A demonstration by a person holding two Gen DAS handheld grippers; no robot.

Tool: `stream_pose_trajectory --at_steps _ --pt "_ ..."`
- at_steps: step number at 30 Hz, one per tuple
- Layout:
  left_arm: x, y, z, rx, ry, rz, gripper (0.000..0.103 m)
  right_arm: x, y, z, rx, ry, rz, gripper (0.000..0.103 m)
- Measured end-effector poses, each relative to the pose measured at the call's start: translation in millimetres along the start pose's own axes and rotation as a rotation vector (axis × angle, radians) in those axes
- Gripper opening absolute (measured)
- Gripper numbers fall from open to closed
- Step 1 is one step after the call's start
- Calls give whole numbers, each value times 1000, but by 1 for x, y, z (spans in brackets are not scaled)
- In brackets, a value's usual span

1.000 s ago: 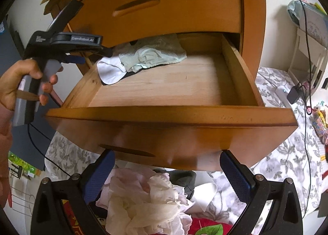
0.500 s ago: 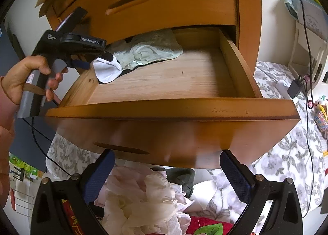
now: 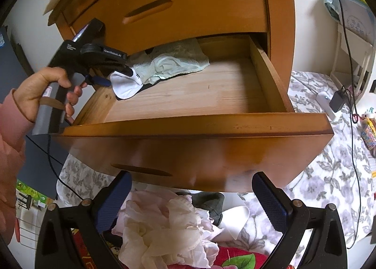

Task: Organize soft objects
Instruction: 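Reach the left tool into the drawer toward the pale green lace cloth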

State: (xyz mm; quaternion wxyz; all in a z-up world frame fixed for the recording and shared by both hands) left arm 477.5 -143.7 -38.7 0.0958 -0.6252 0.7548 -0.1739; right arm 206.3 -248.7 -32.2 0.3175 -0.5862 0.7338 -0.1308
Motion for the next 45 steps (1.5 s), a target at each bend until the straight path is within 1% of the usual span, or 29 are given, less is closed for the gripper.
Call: stream_pose_trajectory --at_steps 4,6,7,8,9,10,11,13,15,19,21,22,24,25,28,31,33,36,38,41,45 --pt "0 2 2 -4 4 -35 69 1 0 -3 6 -5 6 103" --pt "2 5 3 -1 35 -90 69 2 0 -5 11 -6 10 103" --pt "-2 5 4 0 36 -112 68 2 -1 -5 13 -6 12 103" --pt "-3 5 3 0 37 -135 66 3 -1 -6 15 -7 15 103" --pt "-5 6 4 -1 42 -158 59 3 -1 -7 16 -9 18 103" --pt "-6 7 4 -3 47 -183 56 3 -2 -8 20 -12 21 103" --pt "-8 8 5 -6 50 -213 54 4 -2 -10 23 -15 22 103" --pt "-10 8 6 0 68 -256 53 4 -2 -12 28 -20 25 103" --pt "-12 7 2 26 100 -311 53 6 -2 -14 32 -24 29 103" --pt "-10 6 0 50 180 -401 53 10 -3 -18 42 -31 45 103" --pt "-6 6 -1 54 205 -438 52 12 -3 -20 45 -35 52 103" --pt "-5 6 -1 53 213 -451 52 13 -4 -21 49 -38 56 103" --pt "3 7 0 45 218 -468 46 15 -5 -24 57 -43 60 103" --pt "4 8 2 45 225 -481 45 16 -5 -25 59 -45 62 103" --pt "7 8 6 43 270 -552 45 20 -5 -28 65 -53 74 103" --pt "7 11 11 44 287 -630 42 23 -6 -32 73 -59 82 103" --pt "6 13 16 39 298 -672 36 25 -7 -32 77 -61 87 103" --pt "1 13 26 42 340 -743 34 28 -7 -34 81 -63 97 103" --pt "-1 13 28 53 336 -768 27 30 -8 -34 84 -62 102 103" --pt "-3 15 36 37 341 -791 27 32 -9 -33 88 -61 109 103" --pt "-4 23 45 31 406 -880 22 31 -10 -32 84 -62 108 103"
Point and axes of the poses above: each gripper's, at about its wrist camera, not at the fingertips, and z roughly the way its jaws point, x to its right, y to its underside, the point moved 8 cm from there along z, roughly the way its jaws point, and after that the axes turned 3 degrees about z, right-handed, at the moved point
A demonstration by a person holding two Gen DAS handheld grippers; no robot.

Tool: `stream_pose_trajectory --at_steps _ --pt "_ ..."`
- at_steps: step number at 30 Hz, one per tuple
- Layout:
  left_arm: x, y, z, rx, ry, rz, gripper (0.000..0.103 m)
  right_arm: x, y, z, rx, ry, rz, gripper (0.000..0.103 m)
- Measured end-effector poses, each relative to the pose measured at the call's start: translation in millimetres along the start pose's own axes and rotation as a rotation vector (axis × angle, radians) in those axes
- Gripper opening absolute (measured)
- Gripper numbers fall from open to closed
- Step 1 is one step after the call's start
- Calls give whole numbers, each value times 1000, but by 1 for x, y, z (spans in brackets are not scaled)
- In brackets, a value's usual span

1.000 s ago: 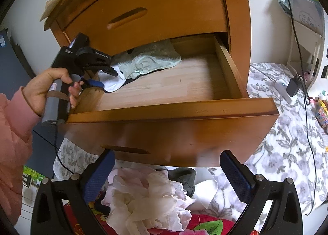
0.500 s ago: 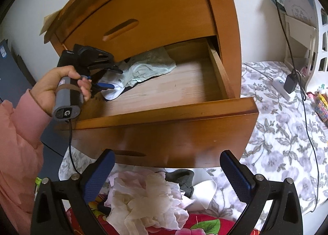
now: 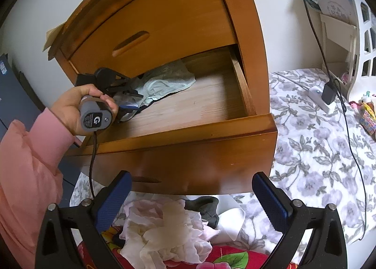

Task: Organize soft objects
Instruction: 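Reach the left tool into the drawer toward the pale green lace cloth, then close the left tool on the pale green lace cloth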

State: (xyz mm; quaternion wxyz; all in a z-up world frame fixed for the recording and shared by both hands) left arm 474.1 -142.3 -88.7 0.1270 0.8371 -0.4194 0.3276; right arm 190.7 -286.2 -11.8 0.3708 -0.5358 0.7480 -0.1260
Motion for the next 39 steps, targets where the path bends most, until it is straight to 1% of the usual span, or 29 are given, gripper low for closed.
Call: stream_pose_trajectory --at_steps 2,6,8,11,13,14,15,17,19,25,29,34,38,39 --pt "-8 3 1 2 35 -46 23 0 0 -1 1 0 -4 103" --pt "-20 -6 -3 44 85 -121 22 1 -1 -1 4 6 -6 103" --pt "-25 -9 -2 47 101 -133 21 2 -1 -1 1 10 -5 103" --pt "-35 -5 5 31 135 -160 20 1 0 1 -3 11 -6 103" --pt "-35 -8 5 38 155 -166 15 1 0 1 -5 12 -14 103" --pt "-38 -9 4 39 168 -169 10 2 1 0 -5 15 -15 103" --pt "-52 -6 1 40 185 -165 5 3 1 0 -5 17 -13 103" --pt "-49 -5 -4 36 185 -139 4 5 1 1 -7 22 -6 103" --pt "-51 -6 -3 34 189 -142 4 5 2 2 -11 23 -4 103" --pt "-55 -7 -9 30 148 -103 2 3 1 -3 -2 28 -16 103" --pt "-52 -3 -16 21 61 -47 2 1 1 -10 11 31 -18 103" --pt "-49 -2 -29 20 -10 29 1 -2 -1 -21 33 30 -24 103" --pt "-47 0 -44 39 -57 96 1 -4 -1 -32 54 32 -24 103" --pt "-45 2 -37 46 -70 118 1 -5 -2 -34 60 32 -24 103"
Point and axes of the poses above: each gripper's, at about its wrist camera, not at the fingertips, and z roughly the way its jaws point, x to its right, y to its underside, the point moved 8 cm from there along z, roughly the way its jaws point, and after that the axes turned 3 degrees about z, right-handed, at the moved point
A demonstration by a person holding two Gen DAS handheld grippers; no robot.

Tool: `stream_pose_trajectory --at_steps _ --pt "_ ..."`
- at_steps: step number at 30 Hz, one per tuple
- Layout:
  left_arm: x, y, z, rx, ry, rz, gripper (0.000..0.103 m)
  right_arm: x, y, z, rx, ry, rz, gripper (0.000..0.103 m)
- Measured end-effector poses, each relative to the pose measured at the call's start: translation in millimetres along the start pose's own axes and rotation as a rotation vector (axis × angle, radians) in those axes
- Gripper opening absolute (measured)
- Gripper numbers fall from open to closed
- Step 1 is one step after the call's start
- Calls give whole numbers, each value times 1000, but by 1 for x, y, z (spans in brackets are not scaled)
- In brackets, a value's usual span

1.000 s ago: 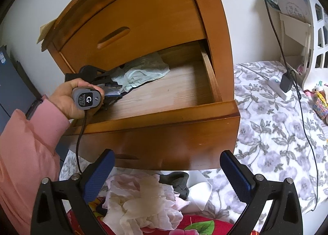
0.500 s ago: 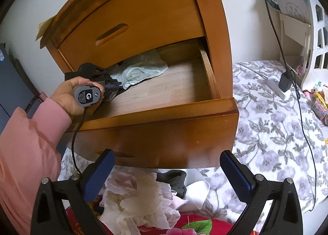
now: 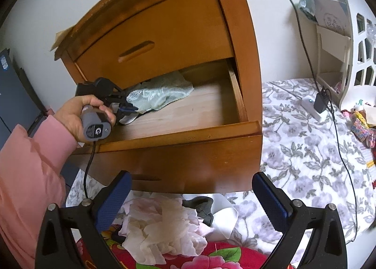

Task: Organize soft objects
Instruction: 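Close the left tool on the pale green lace cloth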

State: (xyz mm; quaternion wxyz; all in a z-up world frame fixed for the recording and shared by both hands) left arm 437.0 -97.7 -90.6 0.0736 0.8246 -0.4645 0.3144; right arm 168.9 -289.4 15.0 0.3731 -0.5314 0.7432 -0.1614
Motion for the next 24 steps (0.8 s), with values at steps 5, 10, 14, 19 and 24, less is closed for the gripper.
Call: stream_pose_trajectory --at_steps 5,10,14,19,24 --pt "-4 2 -36 32 -47 93 1 -4 0 -14 28 0 -4 103" --pt "-2 14 -40 65 -59 158 1 -10 1 -31 60 -1 -12 103" --pt "-3 10 -59 94 -61 196 1 -15 4 -43 82 3 -17 103" --pt "-1 16 -88 120 -46 203 1 -22 11 -59 103 4 -23 103" --pt "1 21 -106 142 -29 220 1 -28 14 -70 121 3 -30 103"
Point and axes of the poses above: each gripper's, at about its wrist camera, not at the fingertips, and z roughly the way its jaws point, x to its right, y to its underside, the point moved 8 cm from there along z, roughly the way its jaws point, and after that the axes turned 3 degrees about z, right-handed, at the moved point
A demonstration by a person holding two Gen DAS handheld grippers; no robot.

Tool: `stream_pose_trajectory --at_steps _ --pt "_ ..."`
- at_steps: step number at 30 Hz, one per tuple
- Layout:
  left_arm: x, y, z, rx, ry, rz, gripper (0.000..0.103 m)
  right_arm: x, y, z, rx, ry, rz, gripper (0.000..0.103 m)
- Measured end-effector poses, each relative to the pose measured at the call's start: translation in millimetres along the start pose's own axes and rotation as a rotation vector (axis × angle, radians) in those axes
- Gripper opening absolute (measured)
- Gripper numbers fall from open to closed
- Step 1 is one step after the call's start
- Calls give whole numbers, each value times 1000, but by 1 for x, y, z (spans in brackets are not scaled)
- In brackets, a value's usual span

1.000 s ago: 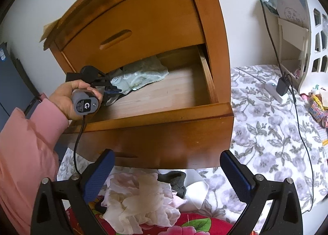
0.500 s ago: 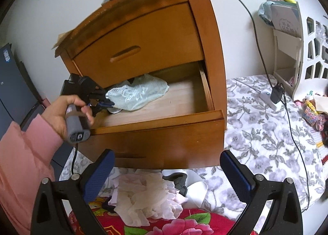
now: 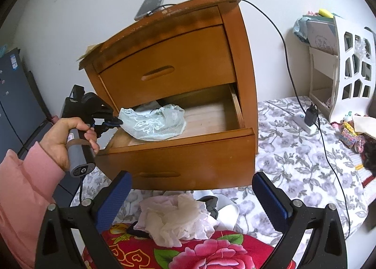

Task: Organize soft objects
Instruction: 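Close the left tool on the pale green lace cloth, then lift the pale green lace cloth out of the drawer with the left tool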

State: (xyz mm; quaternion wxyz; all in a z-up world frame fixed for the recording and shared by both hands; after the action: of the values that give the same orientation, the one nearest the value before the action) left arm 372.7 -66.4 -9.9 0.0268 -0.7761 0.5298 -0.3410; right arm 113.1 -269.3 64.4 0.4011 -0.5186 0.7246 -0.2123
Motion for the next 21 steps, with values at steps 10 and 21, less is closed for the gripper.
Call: stream_pose_trajectory --at_steps 10,21 --pt "19 -3 -40 63 42 53 1 -9 4 -19 23 -2 -13 103" --pt "42 -2 -92 136 114 121 1 -23 6 -38 50 -15 -40 103"
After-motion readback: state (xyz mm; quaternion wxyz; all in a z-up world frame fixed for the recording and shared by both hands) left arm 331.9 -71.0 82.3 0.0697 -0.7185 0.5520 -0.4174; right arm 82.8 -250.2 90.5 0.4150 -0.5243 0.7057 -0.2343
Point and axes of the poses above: each gripper's, at about its wrist camera, not at the fingertips, and z roughly the way its jaws point, x to its right, y to its underside, the point moved 8 cm from there along z, roughly the way its jaws point, and after that the axes turned 3 degrees about z, right-handed, at the moved point
